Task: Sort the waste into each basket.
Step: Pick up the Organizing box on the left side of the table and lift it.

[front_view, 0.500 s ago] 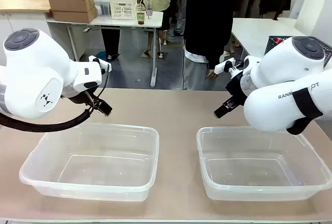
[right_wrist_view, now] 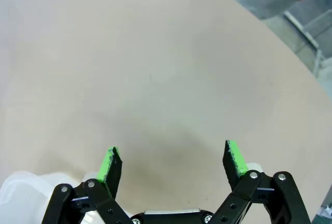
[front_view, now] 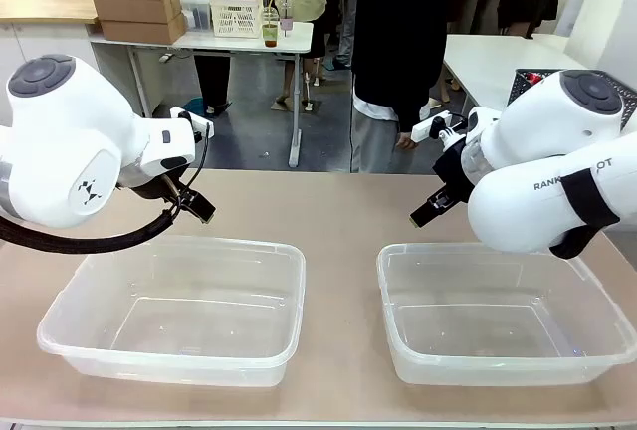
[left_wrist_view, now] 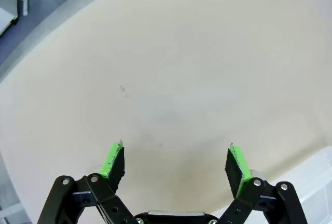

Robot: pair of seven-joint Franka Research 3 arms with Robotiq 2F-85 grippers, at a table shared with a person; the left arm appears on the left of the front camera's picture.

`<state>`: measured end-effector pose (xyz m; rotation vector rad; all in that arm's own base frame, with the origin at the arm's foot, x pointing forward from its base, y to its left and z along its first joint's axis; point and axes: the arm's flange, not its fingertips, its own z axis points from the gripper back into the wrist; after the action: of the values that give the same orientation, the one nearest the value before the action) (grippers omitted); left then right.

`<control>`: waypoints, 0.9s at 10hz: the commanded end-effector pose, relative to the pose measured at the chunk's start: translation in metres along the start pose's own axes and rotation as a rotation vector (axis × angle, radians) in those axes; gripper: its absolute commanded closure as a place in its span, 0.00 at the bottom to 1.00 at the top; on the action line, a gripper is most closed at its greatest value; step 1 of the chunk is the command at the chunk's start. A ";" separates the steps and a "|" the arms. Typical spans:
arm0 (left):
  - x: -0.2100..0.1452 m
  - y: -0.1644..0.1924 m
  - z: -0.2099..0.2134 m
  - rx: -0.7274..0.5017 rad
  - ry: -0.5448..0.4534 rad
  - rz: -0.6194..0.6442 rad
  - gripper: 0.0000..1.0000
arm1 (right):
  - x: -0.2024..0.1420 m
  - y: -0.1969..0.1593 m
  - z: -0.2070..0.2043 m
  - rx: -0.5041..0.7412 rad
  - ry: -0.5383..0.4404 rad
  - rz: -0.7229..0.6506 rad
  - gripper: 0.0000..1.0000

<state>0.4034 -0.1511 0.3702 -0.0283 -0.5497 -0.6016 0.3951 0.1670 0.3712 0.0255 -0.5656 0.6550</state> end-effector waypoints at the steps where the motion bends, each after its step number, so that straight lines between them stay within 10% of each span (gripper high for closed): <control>1: 0.000 0.000 0.000 0.000 0.000 0.000 0.00 | 0.000 0.000 0.000 0.000 0.000 0.000 0.00; 4: 0.015 0.022 0.078 -0.081 0.090 0.192 0.00 | 0.010 -0.018 0.089 0.170 0.006 -0.261 0.00; 6: 0.004 0.018 0.162 -0.254 -0.048 0.209 0.00 | -0.015 -0.016 0.175 0.074 -0.054 -0.345 0.00; 7: 0.014 0.015 0.070 -0.092 0.068 0.164 0.00 | -0.024 -0.002 0.189 -0.094 -0.136 -0.307 0.00; 8: 0.014 0.015 0.070 -0.092 0.068 0.164 0.00 | 0.011 -0.018 0.126 0.155 -0.026 -0.287 0.00; 9: 0.014 0.015 0.070 -0.092 0.068 0.164 0.00 | 0.011 -0.025 0.174 0.075 -0.092 -0.313 0.00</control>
<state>0.3728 -0.1306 0.4601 -0.1847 -0.4452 -0.4581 0.3247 0.1183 0.5323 0.2016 -0.6089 0.3668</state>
